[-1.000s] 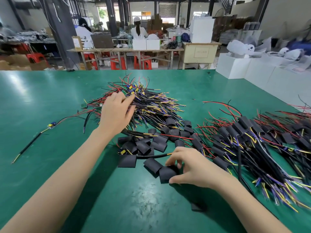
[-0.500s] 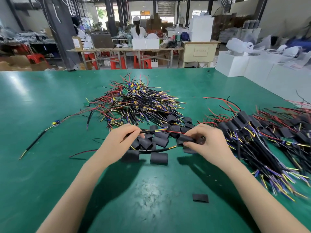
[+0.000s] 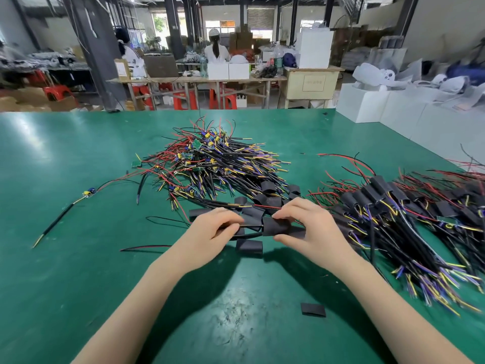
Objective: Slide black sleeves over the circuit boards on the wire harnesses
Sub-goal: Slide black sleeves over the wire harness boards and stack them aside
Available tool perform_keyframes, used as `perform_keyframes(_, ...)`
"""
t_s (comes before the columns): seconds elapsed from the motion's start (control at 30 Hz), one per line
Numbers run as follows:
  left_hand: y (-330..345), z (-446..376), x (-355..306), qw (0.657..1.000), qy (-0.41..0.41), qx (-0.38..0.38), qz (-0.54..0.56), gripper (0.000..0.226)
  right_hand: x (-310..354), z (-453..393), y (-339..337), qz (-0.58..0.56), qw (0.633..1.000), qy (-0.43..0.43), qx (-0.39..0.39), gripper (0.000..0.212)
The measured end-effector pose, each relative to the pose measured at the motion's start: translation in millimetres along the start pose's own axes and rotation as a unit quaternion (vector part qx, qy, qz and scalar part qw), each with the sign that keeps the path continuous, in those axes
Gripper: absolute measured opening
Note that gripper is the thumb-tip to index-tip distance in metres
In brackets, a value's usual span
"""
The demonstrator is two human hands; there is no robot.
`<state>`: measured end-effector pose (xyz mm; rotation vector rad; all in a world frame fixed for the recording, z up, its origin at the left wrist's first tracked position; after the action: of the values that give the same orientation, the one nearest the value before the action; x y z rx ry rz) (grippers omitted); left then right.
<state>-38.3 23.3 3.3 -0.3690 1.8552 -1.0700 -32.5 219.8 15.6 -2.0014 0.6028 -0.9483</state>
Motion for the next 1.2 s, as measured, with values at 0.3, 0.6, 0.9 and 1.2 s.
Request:
perform_keyframes(0.3, 29.8, -3.5, -13.1, 0.998, 0.032, 0.041, 0.041, 0.053, 13.5, -2.1, 10.2, 0.107, 0.993, -0.043, 0.016, 0.037)
perform_keyframes(0.6, -1.6, 3.1, 16.4, 0.994, 0.010, 0.061, -0.086, 0.047, -1.3, 2.0, 2.7, 0.111, 0.994, 0.003, 0.006, 0.034)
perform_keyframes(0.9, -1.6, 5.1, 26.9, 0.995, -0.031, 0.085, -0.030, 0.019, -4.7, 1.5, 3.0, 0.111, 0.994, 0.016, 0.004, 0.033)
perform_keyframes(1.2, 3.5, 0.6, 3.6, 0.996, 0.015, 0.001, 0.089, 0.022, 13.2, 0.6, 9.1, 0.084, 0.996, -0.027, -0.016, 0.034)
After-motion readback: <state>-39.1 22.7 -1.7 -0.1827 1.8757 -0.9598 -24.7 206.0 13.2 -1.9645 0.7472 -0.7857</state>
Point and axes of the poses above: each hand's wrist, its own z-axis away from the middle knuckle, its own y-axis out of the palm, x = y × z, the point moved 6 cm from there along -z, towards the middle knuckle, and after that the axes turned 10 degrees about x, right-handed, at the moved point
